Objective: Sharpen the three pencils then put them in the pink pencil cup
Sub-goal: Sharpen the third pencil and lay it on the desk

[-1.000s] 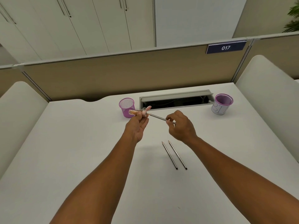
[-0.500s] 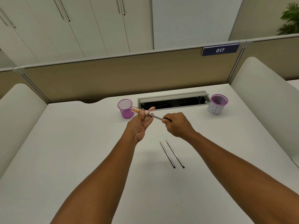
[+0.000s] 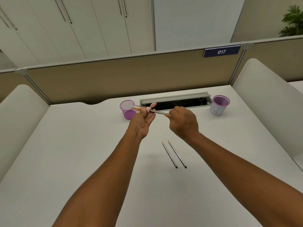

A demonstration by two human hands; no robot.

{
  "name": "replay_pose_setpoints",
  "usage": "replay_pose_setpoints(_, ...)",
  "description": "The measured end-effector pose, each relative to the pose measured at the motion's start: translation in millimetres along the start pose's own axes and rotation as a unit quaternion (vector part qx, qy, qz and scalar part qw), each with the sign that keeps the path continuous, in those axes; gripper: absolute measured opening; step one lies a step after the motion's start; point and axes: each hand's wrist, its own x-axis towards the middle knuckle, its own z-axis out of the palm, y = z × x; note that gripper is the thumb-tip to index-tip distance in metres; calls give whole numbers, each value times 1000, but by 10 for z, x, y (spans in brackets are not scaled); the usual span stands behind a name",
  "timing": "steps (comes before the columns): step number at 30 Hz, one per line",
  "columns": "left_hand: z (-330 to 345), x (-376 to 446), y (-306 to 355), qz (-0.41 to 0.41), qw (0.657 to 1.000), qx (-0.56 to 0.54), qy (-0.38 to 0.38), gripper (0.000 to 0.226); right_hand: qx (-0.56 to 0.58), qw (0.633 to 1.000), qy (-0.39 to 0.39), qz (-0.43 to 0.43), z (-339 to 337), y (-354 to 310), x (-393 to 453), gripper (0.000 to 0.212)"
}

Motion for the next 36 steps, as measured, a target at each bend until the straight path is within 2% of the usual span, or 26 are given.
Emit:
replay_pose_setpoints(2,-11,-10,14,3,1000,-12,-5,20,5,999,-31,21,-83,-73,49,27)
replay_pose_setpoints(5,-32,-23,31,2,1000,-20,-4,20,-6,981,-160,106,-210,-193,185,34)
replay_pose_setpoints(7,-62,-39,13,-3,1000,-19,-5,21,44,941,-268,204,-269,-232,319,39)
replay_pose_setpoints(9,-87,-66,-6,-9,1000,-22,3,21,142,895,-318,278,-294,-227,406,41)
replay_pose_setpoints(10,-94,-71,-11,-9,1000,-24,10,20,176,884,-327,283,-310,-225,418,39)
replay_pose_setpoints(12,-96,-76,-2,-9,999,-36,22,20,227,878,-333,259,-353,-256,384,32)
replay_pose_setpoints(14,-100,-87,13,-11,998,-51,38,20,224,895,-322,212,-353,-300,331,25)
replay_pose_setpoints(18,-97,-136,-5,-16,996,-70,47,19,31,973,-217,68,-288,-338,237,19)
replay_pose_setpoints(20,-107,-152,-22,-21,996,-78,44,17,-35,977,-206,30,-302,-351,228,20)
replay_pose_setpoints(21,-123,-154,-28,-21,996,-77,41,15,-39,973,-223,44,-306,-367,240,20)
replay_pose_setpoints(23,-141,-155,-46,-20,996,-74,39,14,25,944,-292,150,-310,-385,312,23)
replay_pose_setpoints(24,-152,-161,-58,-19,996,-72,41,14,109,909,-329,230,-319,-374,359,26)
replay_pose_setpoints(26,-150,-176,-66,-18,997,-64,42,14,270,800,-389,369,-393,-350,421,30)
replay_pose_setpoints(27,-145,-182,-73,-20,997,-62,40,14,306,763,-410,395,-430,-331,425,30)
replay_pose_setpoints(28,-140,-183,-76,-21,997,-60,40,14,320,750,-421,398,-445,-313,426,31)
replay_pose_setpoints(30,-139,-182,-58,-20,997,-56,43,15,309,770,-420,368,-434,-320,409,31)
replay_pose_setpoints(32,-153,-160,-38,-21,997,-55,47,14,252,836,-391,289,-404,-350,362,31)
replay_pose_setpoints(34,-164,-138,-11,-20,997,-59,55,12,147,903,-356,193,-339,-351,273,27)
replay_pose_setpoints(36,-158,-126,11,-17,996,-64,58,11,61,948,-285,130,-282,-344,164,21)
